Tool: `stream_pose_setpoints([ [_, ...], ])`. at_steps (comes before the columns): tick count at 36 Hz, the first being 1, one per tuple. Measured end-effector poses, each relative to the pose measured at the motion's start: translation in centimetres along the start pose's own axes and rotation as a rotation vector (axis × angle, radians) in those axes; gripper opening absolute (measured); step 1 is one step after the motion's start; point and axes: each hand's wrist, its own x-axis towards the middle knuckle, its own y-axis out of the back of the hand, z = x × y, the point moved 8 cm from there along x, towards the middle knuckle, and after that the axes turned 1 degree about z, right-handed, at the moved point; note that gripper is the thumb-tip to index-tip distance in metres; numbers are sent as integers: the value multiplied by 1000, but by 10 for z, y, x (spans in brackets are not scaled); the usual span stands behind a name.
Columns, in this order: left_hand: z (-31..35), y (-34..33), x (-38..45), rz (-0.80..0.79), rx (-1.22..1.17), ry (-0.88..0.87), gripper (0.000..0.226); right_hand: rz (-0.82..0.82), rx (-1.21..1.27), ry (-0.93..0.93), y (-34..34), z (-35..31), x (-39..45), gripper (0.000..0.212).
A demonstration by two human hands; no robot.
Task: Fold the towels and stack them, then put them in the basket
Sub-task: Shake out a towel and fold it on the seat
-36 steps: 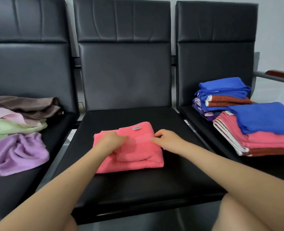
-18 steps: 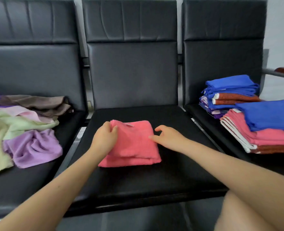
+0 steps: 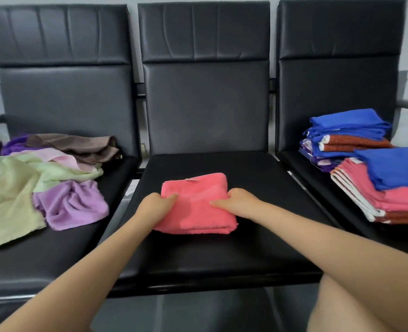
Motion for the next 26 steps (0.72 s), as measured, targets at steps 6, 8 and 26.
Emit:
stream_pose_setpoints([
  [6,13,-20,-10,-153,-392,196,59,-6,175,-24,1,-1,-9,22],
  [8,29,-29,-18,-205,-483,195,44,22,314,-76,6,2,-10,25],
  [26,158,-53,-68,-114,-686,-262,44,294,778,-9,143,70,-57,21],
])
